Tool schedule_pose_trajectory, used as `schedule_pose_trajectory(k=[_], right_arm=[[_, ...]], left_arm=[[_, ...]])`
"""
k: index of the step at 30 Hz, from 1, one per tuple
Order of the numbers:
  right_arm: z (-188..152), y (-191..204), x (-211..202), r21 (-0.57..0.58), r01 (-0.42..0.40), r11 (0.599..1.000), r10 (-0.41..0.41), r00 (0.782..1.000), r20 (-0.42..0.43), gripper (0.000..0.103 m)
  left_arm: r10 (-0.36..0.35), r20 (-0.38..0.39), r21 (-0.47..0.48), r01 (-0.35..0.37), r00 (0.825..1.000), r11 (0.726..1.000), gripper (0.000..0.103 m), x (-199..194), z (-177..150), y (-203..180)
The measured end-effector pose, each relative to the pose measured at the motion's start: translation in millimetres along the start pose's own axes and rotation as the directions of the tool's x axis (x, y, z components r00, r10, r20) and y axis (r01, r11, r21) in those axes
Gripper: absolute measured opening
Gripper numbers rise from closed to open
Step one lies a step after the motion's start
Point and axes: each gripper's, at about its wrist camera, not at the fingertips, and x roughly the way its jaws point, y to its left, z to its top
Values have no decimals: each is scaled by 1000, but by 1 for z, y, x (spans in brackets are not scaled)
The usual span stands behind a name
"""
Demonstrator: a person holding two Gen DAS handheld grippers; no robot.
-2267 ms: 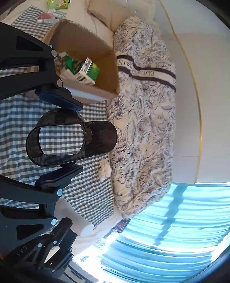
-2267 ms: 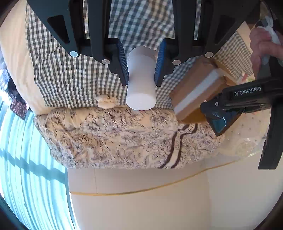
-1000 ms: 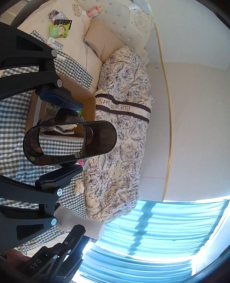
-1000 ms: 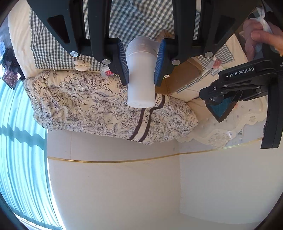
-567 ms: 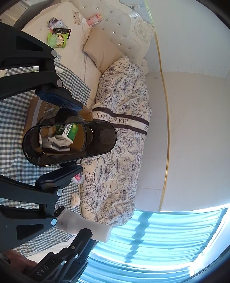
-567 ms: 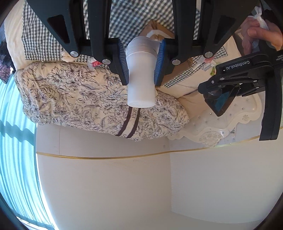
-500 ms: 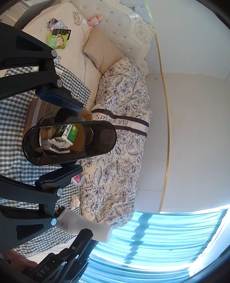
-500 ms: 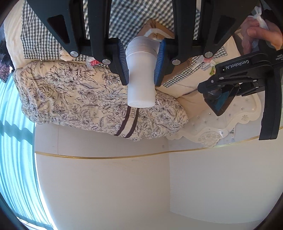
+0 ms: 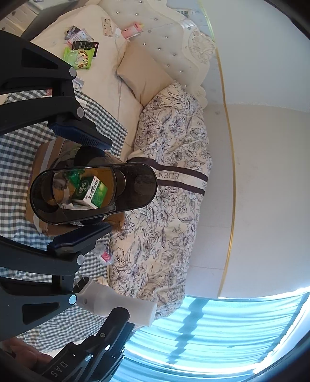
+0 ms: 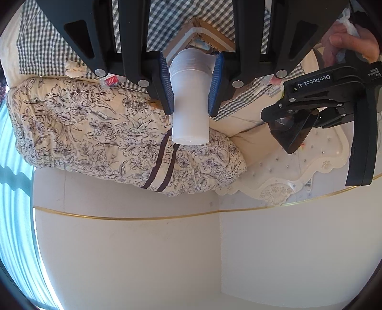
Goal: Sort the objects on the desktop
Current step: 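Lift the black object and white bottle with both tools toward the cardboard box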
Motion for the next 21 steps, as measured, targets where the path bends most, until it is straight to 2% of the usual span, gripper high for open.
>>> schedule_pose_trajectory(k=[8,17,19,21], right_arm=[[-6,4,46,1,-30,1000,30,999,-45,30],[-31,3,111,2,-53,999,53,990,-128,29],[-38,2,126,4,-59,998,59,987,-148,28],[-43,-1,139,6,-64,998,64,984,-167,19]], left_arm=[[10,-44,-6,-11,999,1000,65,36,-5,18],[16,-113,-21,-19,993,1000,65,91,-22,37],[17,-127,-24,-20,992,1000,65,102,-26,40],[17,-138,-26,-21,990,999,65,113,-31,43]])
